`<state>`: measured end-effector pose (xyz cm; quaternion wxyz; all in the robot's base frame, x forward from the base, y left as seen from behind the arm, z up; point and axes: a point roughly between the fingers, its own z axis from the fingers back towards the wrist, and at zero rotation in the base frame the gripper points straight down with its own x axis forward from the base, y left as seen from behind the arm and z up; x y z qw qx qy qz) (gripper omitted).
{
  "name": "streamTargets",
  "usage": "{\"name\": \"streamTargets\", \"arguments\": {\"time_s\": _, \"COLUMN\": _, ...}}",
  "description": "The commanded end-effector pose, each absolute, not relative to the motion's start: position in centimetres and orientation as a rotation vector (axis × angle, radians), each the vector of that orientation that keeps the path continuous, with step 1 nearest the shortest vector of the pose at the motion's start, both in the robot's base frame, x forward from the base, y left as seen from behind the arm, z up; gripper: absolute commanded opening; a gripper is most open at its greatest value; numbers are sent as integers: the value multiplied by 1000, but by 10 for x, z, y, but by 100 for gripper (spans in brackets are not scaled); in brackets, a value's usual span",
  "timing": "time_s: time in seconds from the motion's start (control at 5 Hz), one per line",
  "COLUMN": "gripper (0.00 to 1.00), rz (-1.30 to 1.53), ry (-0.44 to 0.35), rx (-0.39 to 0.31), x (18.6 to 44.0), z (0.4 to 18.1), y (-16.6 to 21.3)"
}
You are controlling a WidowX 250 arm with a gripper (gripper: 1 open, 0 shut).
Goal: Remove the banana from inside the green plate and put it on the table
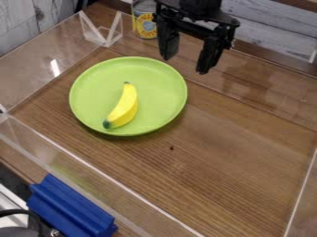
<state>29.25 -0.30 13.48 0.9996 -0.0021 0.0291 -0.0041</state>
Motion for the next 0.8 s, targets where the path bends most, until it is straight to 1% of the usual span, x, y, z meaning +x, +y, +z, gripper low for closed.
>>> {"name": "streamTargets", "arguments": {"time_s": 0.0, "gripper": 100, "rz": 4, "ry": 64, "rx": -5, "x": 288, "z": 129, "y": 4}}
{"name": "streamTargets", "arguments": {"time_s": 0.4, "gripper": 100, "rz": 32, "ry": 24, "rx": -5, "x": 269, "z": 122, "y": 33}}
{"name": "streamTargets", "arguments": {"time_s": 0.6, "gripper": 100, "rz": 40, "ry": 4, "rx": -4, "x": 266, "z": 116, "y": 49}}
